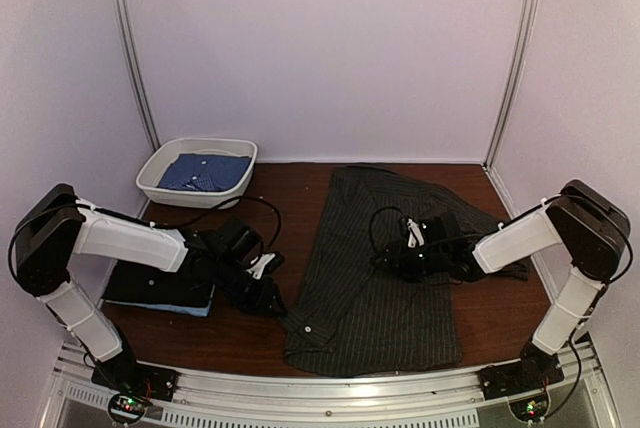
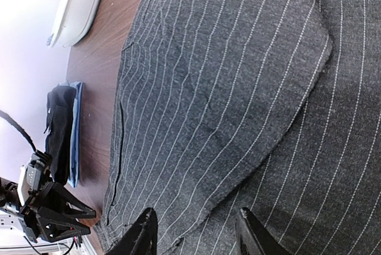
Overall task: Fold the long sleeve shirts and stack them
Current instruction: Smooth out the 1/3-folded shirt at the center of the board.
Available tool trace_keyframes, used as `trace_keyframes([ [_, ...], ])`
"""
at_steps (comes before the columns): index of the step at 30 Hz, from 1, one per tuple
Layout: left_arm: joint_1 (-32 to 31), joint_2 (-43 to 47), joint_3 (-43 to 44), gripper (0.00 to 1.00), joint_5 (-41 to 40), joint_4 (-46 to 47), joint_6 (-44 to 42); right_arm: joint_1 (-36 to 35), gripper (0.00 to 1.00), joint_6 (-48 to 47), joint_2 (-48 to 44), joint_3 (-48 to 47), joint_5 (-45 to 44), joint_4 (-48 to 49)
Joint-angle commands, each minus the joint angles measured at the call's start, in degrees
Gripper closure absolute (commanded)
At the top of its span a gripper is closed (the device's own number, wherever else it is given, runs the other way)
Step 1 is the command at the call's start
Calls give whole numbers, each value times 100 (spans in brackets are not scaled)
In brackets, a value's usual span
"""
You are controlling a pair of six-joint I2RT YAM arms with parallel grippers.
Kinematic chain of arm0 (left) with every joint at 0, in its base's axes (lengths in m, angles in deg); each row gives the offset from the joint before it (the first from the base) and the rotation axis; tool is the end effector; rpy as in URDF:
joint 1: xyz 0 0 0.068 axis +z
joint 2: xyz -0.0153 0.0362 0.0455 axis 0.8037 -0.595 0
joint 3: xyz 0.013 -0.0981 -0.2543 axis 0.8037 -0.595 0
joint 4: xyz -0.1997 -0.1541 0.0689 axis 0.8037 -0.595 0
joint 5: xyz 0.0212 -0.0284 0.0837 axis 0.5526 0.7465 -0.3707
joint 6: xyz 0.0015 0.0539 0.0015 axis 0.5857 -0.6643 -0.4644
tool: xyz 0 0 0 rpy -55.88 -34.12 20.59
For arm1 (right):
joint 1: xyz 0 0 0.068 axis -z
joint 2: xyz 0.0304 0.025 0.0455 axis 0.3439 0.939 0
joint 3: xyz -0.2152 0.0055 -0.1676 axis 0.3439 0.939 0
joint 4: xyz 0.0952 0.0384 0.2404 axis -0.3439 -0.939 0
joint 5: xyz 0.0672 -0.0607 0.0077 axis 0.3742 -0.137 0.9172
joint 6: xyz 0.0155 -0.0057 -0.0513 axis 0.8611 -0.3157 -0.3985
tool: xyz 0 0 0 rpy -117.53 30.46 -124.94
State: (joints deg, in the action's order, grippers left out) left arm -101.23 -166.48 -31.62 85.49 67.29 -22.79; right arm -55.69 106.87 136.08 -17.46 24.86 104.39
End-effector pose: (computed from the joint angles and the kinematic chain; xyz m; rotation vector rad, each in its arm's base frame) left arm 0.1821 -0.2234 0.1423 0.3295 2.9354 -0.9802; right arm 0.2428 0.1921 0.1287 0.0546 2.4872 1.2262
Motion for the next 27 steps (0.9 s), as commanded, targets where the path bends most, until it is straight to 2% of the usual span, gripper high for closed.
trace_keyframes([
  [1, -50, -97, 208, 68, -29, -4, 3, 35, 54, 89, 202, 11, -12, 292],
  [5, -68, -126, 310, 79, -26, -107, -12, 40, 56, 168, 400, -28, 6, 466],
  [11, -84, -178, 438, 85, 77, -164, -18, 29, 65, 296, 599, -179, 23, 658],
  [15, -99, -203, 532, 86, 114, -230, -21, 40, 74, 170, 586, -421, -87, 361],
  [22, -112, -218, 653, 88, 119, -460, -88, 33, 98, -161, 478, -681, -339, -282],
  [27, -134, -191, 684, 89, 155, -501, -52, 52, 100, -302, 370, -646, -552, -587],
])
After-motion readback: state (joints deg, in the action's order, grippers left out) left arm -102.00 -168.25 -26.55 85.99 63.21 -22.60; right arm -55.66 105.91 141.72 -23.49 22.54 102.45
